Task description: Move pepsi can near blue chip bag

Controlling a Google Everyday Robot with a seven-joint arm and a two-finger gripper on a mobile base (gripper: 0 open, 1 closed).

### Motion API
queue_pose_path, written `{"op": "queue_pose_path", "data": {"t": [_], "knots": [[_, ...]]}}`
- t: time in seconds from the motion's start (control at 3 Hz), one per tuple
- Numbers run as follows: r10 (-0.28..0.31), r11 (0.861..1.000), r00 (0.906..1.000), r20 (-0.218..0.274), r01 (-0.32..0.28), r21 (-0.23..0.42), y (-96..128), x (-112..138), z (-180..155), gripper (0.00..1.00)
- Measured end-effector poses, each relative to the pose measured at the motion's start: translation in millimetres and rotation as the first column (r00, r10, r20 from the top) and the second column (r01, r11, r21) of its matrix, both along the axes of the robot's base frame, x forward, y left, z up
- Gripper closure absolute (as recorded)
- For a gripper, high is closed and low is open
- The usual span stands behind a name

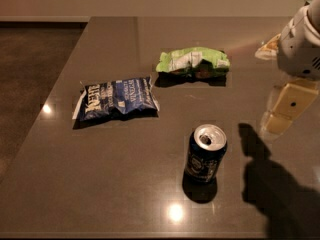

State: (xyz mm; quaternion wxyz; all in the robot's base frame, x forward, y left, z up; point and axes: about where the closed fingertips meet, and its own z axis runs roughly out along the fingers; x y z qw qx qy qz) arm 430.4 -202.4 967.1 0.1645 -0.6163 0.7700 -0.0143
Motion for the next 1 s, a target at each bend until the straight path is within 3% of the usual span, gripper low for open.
{"op": "queue_pose_path", "data": {"t": [1.0], "knots": [[0.095, 0.991, 0.9935, -0.063, -0.088, 0.106, 37, -30, -31, 0.00]]}}
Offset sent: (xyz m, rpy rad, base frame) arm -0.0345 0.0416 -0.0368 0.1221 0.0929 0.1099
